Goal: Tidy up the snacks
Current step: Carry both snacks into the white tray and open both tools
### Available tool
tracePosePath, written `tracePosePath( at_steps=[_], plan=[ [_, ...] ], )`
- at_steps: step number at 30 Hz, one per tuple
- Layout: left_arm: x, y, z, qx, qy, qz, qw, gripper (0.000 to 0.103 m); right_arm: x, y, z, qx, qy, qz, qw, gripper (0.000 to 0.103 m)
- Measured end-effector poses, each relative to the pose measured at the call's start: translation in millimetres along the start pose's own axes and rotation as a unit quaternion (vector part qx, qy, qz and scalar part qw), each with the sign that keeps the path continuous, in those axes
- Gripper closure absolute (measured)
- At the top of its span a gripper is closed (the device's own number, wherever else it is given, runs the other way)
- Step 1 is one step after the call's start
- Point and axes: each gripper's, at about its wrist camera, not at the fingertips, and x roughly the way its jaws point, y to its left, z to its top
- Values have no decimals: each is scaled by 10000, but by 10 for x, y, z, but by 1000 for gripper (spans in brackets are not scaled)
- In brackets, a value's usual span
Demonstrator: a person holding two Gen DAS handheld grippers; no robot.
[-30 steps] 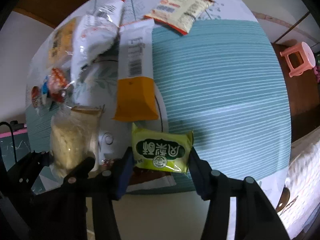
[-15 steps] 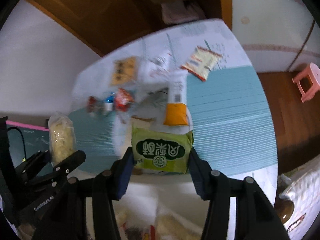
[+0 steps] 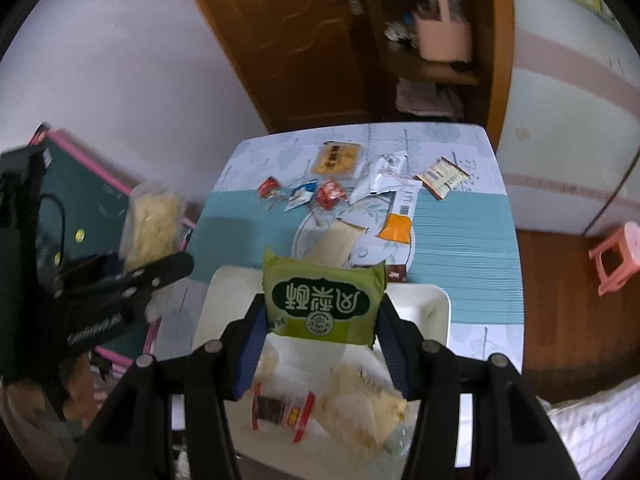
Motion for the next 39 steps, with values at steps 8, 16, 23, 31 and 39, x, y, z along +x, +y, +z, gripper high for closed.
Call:
tracePosePath(
  at_steps=[8,16,23,31,39],
  plan=[
    [7,-137,-364,-69,203,99,9997,49,-203,-122,-364,-187,11,-185,9997,50],
    [59,-223,-646,5,378,160,9992,49,-74,-272,-692,17,429,-211,9989,50],
    [184,-323,-892,162,701,116,9973,49,38,-155,-887,-116,664,-224,9975,49],
    [252,-405,-996,310,866,121,9957,46,222,-2,-993,-353,1067,-176,9935,47],
    [160,-375,-959,294,658,184,9972,18,287,48,-975,-384,1176,-132,9922,46]
  ],
)
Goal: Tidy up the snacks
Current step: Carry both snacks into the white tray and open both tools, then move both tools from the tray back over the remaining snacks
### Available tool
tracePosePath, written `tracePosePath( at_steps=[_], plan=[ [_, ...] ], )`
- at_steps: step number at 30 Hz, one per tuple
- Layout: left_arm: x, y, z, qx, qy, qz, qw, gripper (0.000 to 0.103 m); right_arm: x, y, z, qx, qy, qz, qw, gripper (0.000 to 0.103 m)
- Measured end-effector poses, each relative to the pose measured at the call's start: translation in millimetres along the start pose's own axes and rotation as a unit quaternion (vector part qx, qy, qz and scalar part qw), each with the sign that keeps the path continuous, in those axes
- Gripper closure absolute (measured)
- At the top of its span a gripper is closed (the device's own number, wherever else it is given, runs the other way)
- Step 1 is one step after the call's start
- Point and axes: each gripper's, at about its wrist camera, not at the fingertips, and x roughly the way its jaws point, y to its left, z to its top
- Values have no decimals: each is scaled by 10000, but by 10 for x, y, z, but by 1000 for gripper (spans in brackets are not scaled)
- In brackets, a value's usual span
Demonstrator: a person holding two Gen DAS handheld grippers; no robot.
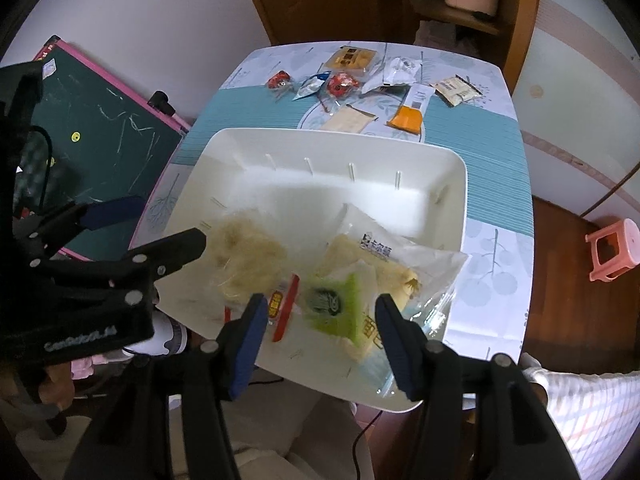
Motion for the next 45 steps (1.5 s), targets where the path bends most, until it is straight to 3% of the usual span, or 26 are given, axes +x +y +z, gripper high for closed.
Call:
tracePosePath(
  at_steps=[2,4,6,27,45],
  plan=[
    [0,5,0,-1,23,-25,10000,18,25,3,4,7,44,-46,10000,41],
    [-1,2,3,3,24,-20,10000,18,45,9,13,4,78,-102,9999,28],
    [-7,2,7,-1,5,-25,10000,18,62,18,17,-32,100,-164,9998,23],
    [-101,-65,55,103,-129,1,9999,18,17,-17,0,29,91,-140,9999,23],
    [-143,4,364,196,-258,-109,9994,18,-117,-95,234,82,-290,-301,9991,23]
  ],
)
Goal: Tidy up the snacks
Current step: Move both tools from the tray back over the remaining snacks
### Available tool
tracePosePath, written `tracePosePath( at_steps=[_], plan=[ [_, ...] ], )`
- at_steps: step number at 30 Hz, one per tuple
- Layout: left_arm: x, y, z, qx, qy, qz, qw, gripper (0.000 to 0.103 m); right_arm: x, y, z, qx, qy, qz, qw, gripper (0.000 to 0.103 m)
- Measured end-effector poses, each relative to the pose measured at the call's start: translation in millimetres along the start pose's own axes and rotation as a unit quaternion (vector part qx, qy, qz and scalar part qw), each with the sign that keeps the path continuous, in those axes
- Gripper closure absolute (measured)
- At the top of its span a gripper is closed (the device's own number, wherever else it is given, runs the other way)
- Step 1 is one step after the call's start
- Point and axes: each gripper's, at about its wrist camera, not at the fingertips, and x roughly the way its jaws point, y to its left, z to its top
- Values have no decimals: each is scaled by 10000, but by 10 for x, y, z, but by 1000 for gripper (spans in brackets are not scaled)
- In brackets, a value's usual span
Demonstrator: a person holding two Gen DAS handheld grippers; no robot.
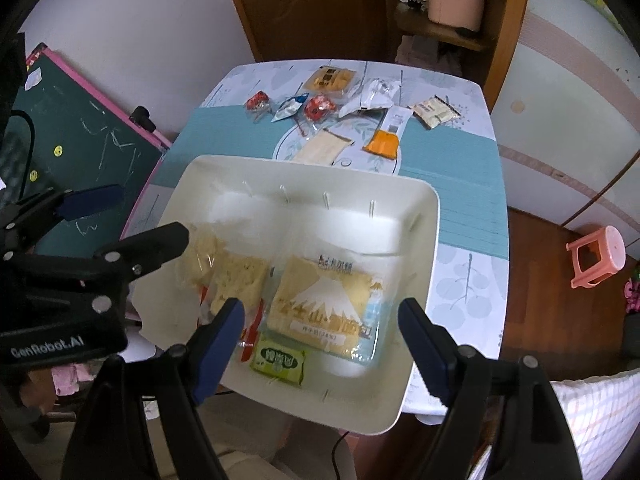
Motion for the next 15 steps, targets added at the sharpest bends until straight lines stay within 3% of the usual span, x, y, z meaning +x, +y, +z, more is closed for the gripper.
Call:
tracePosePath(
  at_steps=[6,15],
  plan=[
    [-29,140,364,-19,-164,-93,9998,18,-59,-153,324,302,-78,411,9987,24],
    [245,286,1179,313,-342,32,9989,15,177,-403,1168,544,-74,300,9980,24]
  ],
)
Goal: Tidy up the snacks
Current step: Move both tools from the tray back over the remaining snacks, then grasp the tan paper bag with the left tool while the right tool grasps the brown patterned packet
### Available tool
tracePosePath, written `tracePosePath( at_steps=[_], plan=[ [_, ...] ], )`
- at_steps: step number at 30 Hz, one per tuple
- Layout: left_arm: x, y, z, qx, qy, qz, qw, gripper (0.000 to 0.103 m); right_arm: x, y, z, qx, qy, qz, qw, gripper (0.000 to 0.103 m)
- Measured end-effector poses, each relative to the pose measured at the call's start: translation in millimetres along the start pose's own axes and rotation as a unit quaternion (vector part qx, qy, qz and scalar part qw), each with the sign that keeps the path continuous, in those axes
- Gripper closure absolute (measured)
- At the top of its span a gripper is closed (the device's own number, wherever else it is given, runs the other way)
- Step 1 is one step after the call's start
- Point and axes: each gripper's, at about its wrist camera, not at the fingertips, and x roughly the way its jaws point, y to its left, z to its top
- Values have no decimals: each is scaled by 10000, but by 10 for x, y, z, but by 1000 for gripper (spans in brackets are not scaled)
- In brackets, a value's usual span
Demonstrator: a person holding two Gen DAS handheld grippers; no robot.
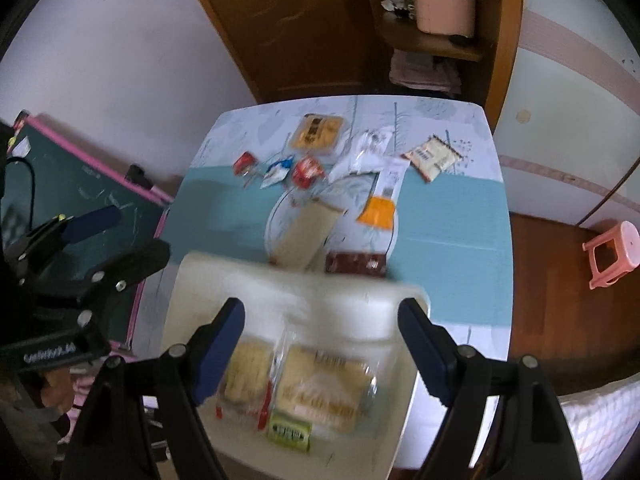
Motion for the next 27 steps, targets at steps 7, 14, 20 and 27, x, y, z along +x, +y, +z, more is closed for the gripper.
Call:
tracePosePath(
  at_steps=[7,14,20,27],
  plan=[
    [725,136,332,39,555,-108,9984,15,700,-289,438,470,713,9,9963,24],
    [1539,187,347,131,1204,-183,9925,15,1586,-396,452,787,1702,-103,9822,24],
    [1952,208,309,221,1551,-227,9874,15,2142,-304,366,753,2333,-448,9685,24],
    [2140,353,270,98,1674,-232,9856,15,2456,11,282,28,2615,-1238,9572,24]
  ],
)
